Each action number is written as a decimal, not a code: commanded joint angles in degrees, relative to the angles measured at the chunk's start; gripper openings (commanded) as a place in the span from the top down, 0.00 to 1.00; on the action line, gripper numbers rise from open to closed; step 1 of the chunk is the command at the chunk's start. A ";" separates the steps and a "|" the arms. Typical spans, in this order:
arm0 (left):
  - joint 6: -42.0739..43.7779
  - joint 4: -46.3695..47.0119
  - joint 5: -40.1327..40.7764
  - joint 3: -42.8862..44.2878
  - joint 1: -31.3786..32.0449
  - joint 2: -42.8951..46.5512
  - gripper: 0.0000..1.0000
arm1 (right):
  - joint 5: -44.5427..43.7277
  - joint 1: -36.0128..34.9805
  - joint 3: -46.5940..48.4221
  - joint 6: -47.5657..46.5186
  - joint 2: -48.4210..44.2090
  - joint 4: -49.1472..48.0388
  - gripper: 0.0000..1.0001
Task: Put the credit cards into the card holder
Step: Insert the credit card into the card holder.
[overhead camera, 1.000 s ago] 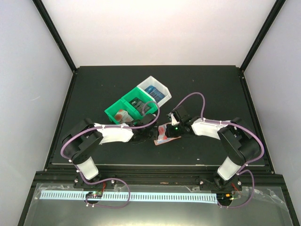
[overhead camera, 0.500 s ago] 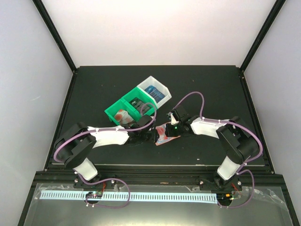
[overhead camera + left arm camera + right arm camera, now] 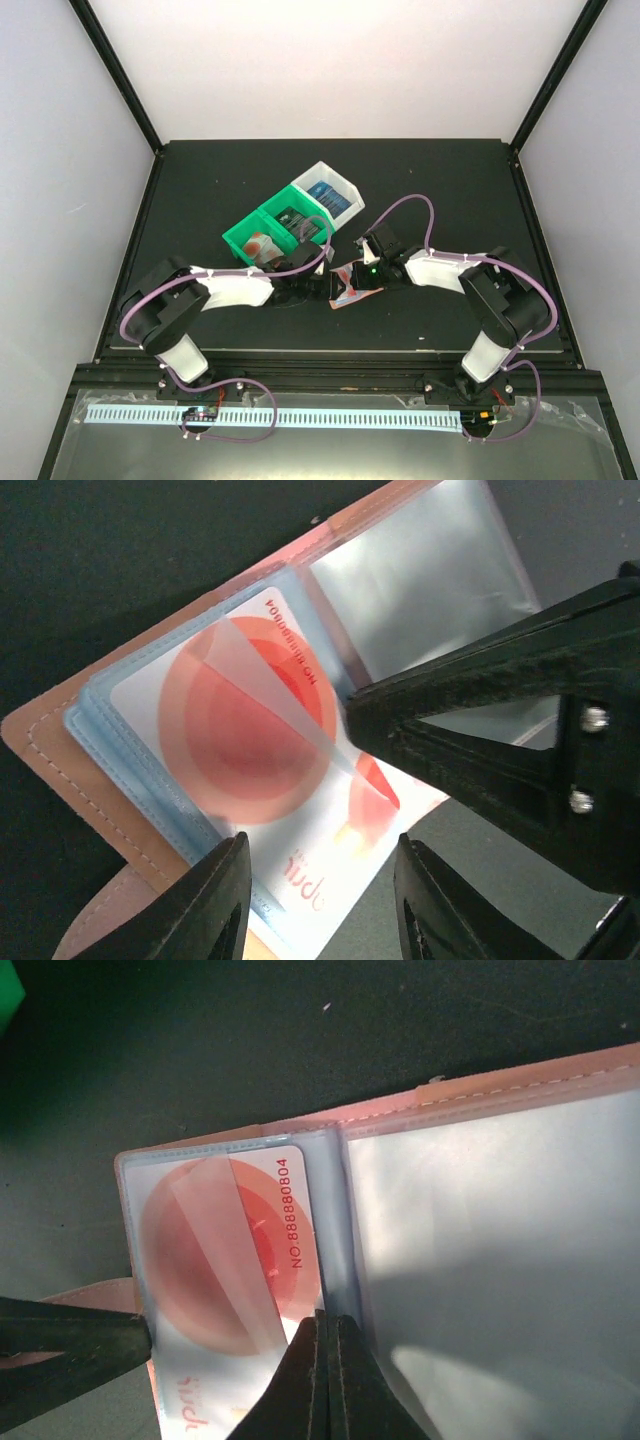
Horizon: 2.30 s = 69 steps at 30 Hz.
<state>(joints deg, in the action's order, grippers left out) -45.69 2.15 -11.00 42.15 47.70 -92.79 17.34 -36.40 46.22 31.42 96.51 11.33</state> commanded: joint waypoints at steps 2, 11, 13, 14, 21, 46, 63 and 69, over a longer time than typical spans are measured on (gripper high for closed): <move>-1.15 1.24 -1.29 -0.24 -0.53 -1.80 0.58 | -2.49 -0.18 -1.33 -0.17 3.25 0.97 0.99; -1.00 -2.08 3.40 -1.38 -0.51 1.76 0.58 | -3.10 -0.21 -1.28 -0.04 4.24 1.12 0.99; -1.26 -1.60 3.37 -1.67 -0.50 1.85 0.58 | -3.11 -0.19 -1.18 0.02 4.45 1.07 0.99; -1.35 -0.93 2.95 -1.78 -0.51 1.79 0.58 | -3.11 -0.23 -1.19 -0.03 4.47 1.10 0.99; -1.37 2.90 -0.28 -1.67 -0.51 0.43 0.62 | -3.02 -0.25 -1.28 0.03 4.48 1.09 0.99; -9.74 15.86 -10.13 -3.02 -1.22 -2.04 0.61 | -1.08 -0.14 -2.12 1.24 2.97 -1.18 0.98; -29.33 31.51 -10.86 -10.12 -1.98 -0.78 0.72 | -0.96 -0.16 -2.53 2.32 2.76 -1.92 0.99; -32.46 37.72 -12.49 -10.65 -2.53 -2.87 0.73 | -0.76 -0.16 -2.71 2.57 2.96 -2.32 0.99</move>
<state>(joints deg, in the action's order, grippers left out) -74.22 28.60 -21.54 30.30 45.32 -94.00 17.67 -35.94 45.41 33.45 97.01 7.46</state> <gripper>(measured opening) 0.277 0.010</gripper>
